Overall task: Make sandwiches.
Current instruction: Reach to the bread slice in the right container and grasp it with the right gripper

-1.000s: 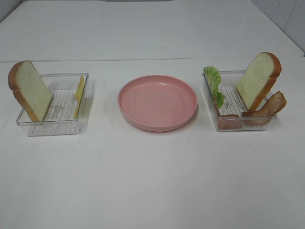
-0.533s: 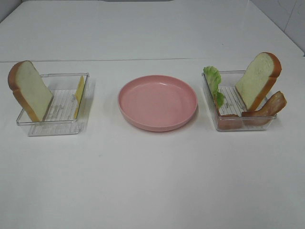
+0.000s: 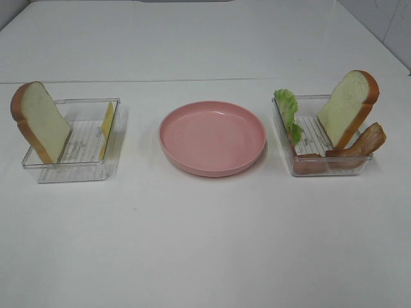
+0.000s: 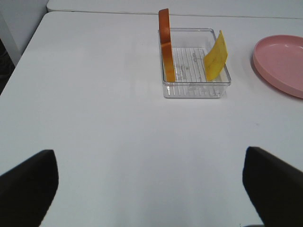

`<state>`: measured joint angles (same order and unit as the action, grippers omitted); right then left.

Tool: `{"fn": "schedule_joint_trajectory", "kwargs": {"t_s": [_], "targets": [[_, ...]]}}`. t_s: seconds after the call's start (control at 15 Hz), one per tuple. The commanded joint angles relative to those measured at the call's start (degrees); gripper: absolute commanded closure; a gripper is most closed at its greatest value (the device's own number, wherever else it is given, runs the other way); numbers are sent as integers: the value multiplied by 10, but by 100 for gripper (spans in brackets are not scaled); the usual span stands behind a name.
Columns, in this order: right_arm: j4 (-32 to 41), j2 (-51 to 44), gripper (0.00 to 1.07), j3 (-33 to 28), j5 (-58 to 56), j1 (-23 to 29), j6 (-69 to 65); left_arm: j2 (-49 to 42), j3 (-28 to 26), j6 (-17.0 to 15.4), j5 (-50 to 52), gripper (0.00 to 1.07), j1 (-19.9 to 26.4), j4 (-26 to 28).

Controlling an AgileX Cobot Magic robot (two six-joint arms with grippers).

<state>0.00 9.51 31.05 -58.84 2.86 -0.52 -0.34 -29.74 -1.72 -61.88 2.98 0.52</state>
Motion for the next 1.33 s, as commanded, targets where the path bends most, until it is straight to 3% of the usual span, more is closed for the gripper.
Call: {"fn": "schedule_joint_trajectory", "kwargs": {"t_s": [0.07, 0.33, 0.4, 0.47, 0.6, 0.73, 0.93, 1.27, 1.33], "targets": [[0, 96, 22, 32, 60, -2, 1, -2, 2, 2, 6, 6, 1, 3], [4, 277, 22, 94, 108, -2, 1, -2, 2, 2, 6, 6, 1, 3], [7, 393, 22, 146, 108, -2, 1, -2, 2, 2, 6, 6, 1, 3], [7, 416, 22, 159, 108, -2, 1, -2, 2, 2, 6, 6, 1, 3], [8, 551, 22, 233, 109, -2, 5, -2, 2, 2, 6, 6, 1, 3], [8, 611, 22, 275, 105, -2, 5, -2, 2, 2, 6, 6, 1, 3], [5, 757, 22, 402, 35, -2, 5, -2, 2, 2, 6, 6, 1, 3], [6, 898, 22, 544, -15, -3, 34, -2, 2, 2, 6, 6, 1, 3], [22, 937, 22, 595, -37, -23, 40, -2, 2, 2, 6, 6, 1, 3]]}}
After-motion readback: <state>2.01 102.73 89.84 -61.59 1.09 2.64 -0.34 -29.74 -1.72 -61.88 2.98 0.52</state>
